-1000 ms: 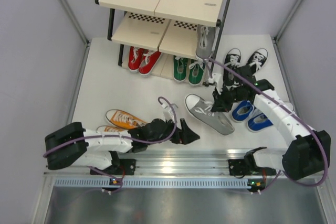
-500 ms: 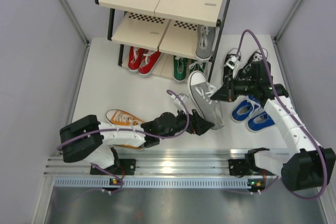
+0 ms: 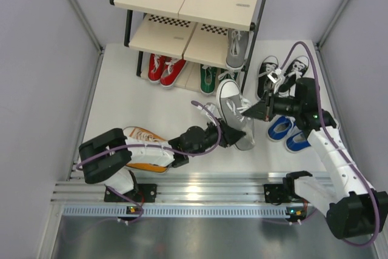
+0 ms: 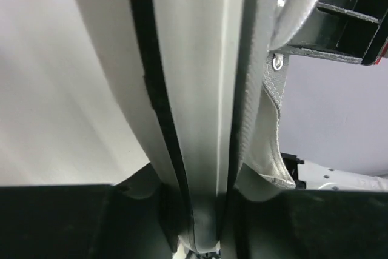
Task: Place and organize the shoes onto the shoe shelf
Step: Pick up the shoe at the center of the board.
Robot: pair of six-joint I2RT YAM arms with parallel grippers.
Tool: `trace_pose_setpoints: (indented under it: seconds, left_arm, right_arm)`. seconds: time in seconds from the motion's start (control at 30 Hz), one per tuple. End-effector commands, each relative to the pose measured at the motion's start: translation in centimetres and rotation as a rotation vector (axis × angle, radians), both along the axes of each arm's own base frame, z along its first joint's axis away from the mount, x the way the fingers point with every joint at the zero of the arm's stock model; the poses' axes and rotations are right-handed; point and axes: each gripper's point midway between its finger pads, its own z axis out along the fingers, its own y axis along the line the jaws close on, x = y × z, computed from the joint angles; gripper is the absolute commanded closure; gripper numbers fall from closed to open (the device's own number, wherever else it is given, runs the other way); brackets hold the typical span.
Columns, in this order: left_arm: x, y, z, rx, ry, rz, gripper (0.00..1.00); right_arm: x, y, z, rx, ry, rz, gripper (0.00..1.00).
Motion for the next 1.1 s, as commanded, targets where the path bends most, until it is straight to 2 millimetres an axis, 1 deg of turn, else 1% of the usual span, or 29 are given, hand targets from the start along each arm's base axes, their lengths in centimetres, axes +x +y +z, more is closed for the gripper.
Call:
trace_pose_setpoints:
  seconds: [0.0, 0.03, 0.07, 0.1, 0.13, 0.17, 0.2, 0.23, 0.27, 0.3, 0.33, 0.37, 0.4, 0.43, 0.47, 0.5, 0.53, 0.57, 0.67, 0.73, 0.77, 0.8, 0.83, 0.87, 0.93, 0.97, 1.0, 1.03, 1.07]
  left_arm:
    - [-1.5, -0.5, 4.8, -0.145, -0.07, -0.08, 0.82]
    - [-1.7, -0.2, 4.2, -0.123, -0.082, -0.085, 1.0]
    - [-2.0, 0.0, 4.2, -0.114, -0.092, -0.1, 1.0]
    - [-2.2, 0.4, 4.3, -0.09, -0.115, -0.11, 1.0]
    - [-2.6, 0.9, 3.6, -0.062, -0.12, -0.128, 1.0]
    - [-3.8, 1.0, 3.5, -0.049, -0.13, -0.203, 1.0]
    - [-3.9, 1.7, 4.0, -0.049, -0.141, -0.218, 1.0]
    - [-4.3, 2.2, 3.1, -0.018, -0.129, -0.254, 1.0]
    - [-4.5, 2.7, 2.9, -0.009, -0.125, -0.28, 1.0]
    - [-5.0, 3.4, 3.5, -0.018, -0.133, -0.336, 1.0]
    - [-5.2, 3.8, 2.8, 0.016, -0.129, -0.363, 1.0]
    - [-5.3, 4.2, 2.8, 0.028, -0.137, -0.379, 1.0]
    - [-5.9, 4.6, 3.4, 0.03, -0.17, -0.424, 1.0]
    - [-6.3, 4.8, 2.6, 0.069, -0.151, -0.452, 1.0]
    - [-6.5, 4.8, 3.2, 0.069, -0.166, -0.473, 1.0]
    - [-6.8, 4.8, 3.2, 0.082, -0.179, -0.496, 1.0]
    - [-7.4, 4.9, 3.3, 0.084, -0.18, -0.538, 1.0]
    - [-7.6, 4.9, 3.1, 0.096, -0.171, -0.552, 1.0]
    - [-8.3, 4.5, 3.5, 0.09, -0.173, -0.604, 1.0]
    - [-8.6, 4.1, 3.9, 0.081, -0.175, -0.643, 1.0]
    - [-8.9, 4.0, 4.1, 0.076, -0.177, -0.667, 1.0]
    - [-8.9, 3.8, 3.9, 0.079, -0.171, -0.677, 1.0]
    - [-8.9, 3.6, 4.4, 0.072, -0.181, -0.683, 1.0]
    - [-9.0, 3.4, 4.3, 0.073, -0.18, -0.697, 1.0]
    - [-8.9, 3.1, 4.9, 0.065, -0.191, -0.703, 1.0]
    - [-8.8, 2.9, 4.7, 0.068, -0.188, -0.707, 1.0]
    - [-8.7, 2.8, 4.7, 0.07, -0.189, -0.706, 1.0]
    - [-8.5, 2.6, 4.7, 0.07, -0.187, -0.701, 1.0]
    - [-8.3, 2.5, 4.5, 0.075, -0.185, -0.692, 1.0]
  right_arm:
    - [0.1, 0.2, 2.6, 0.03, -0.161, 0.03, 1.0]
    - [0.1, 0.1, 2.7, 0.019, -0.194, 0.038, 0.97]
    - [-0.4, -0.1, 2.7, 0.002, -0.214, 0.052, 0.83]
    - [-0.6, -0.2, 3.0, -0.022, -0.292, 0.085, 0.72]
    - [-0.9, -0.4, 3.1, -0.039, -0.329, 0.107, 0.59]
    - [-1.6, -0.7, 3.0, -0.053, -0.343, 0.123, 0.31]
    - [-1.7, -0.9, 3.1, -0.084, -0.425, 0.158, 0.19]
    - [-2.3, -0.9, 3.3, -0.081, -0.457, 0.185, 0.12]
    - [-2.8, -0.9, 3.5, -0.081, -0.494, 0.202, 0.02]
    - [-3.1, -0.8, 3.2, -0.076, -0.516, 0.225, 0.01]
    - [-3.3, -0.7, 3.1, -0.067, -0.518, 0.234, 0.01]
    - [-3.4, -0.6, 3.0, -0.054, -0.52, 0.243, 0.01]
    - [-3.9, -0.4, 3.0, -0.026, -0.52, 0.272, 0.0]
    - [-4.0, -0.2, 2.9, -0.01, -0.513, 0.288, 0.01]
    - [-4.3, -0.1, 3.0, 0.01, -0.513, 0.305, 0.01]
    - [-4.6, 0.1, 3.1, 0.041, -0.484, 0.323, 0.0]
    - [-4.6, 0.2, 3.4, 0.054, -0.491, 0.333, 0.01]
    - [-4.6, 0.3, 3.3, 0.068, -0.472, 0.346, 0.01]
    - [-5.1, 0.7, 3.8, 0.101, -0.45, 0.384, 0.01]
    - [-5.2, 1.1, 3.4, 0.103, -0.426, 0.386, 0.01]
    - [-5.4, 1.5, 3.7, 0.11, -0.45, 0.405, 0.01]
    - [-5.7, 1.6, 3.3, 0.123, -0.399, 0.399, 0.01]
    - [-5.7, 1.8, 3.3, 0.128, -0.397, 0.397, 0.02]
    - [-5.9, 2.0, 3.3, 0.135, -0.394, 0.401, 0.08]
    - [-6.0, 2.1, 3.6, 0.141, -0.397, 0.412, 0.2]
    - [-5.9, 2.2, 3.6, 0.143, -0.388, 0.417, 0.4]
    - [-6.1, 2.2, 3.9, 0.149, -0.394, 0.428, 0.53]
    - [-6.0, 2.2, 4.0, 0.151, -0.396, 0.431, 0.78]
    - [-5.9, 2.2, 4.1, 0.149, -0.401, 0.428, 0.95]
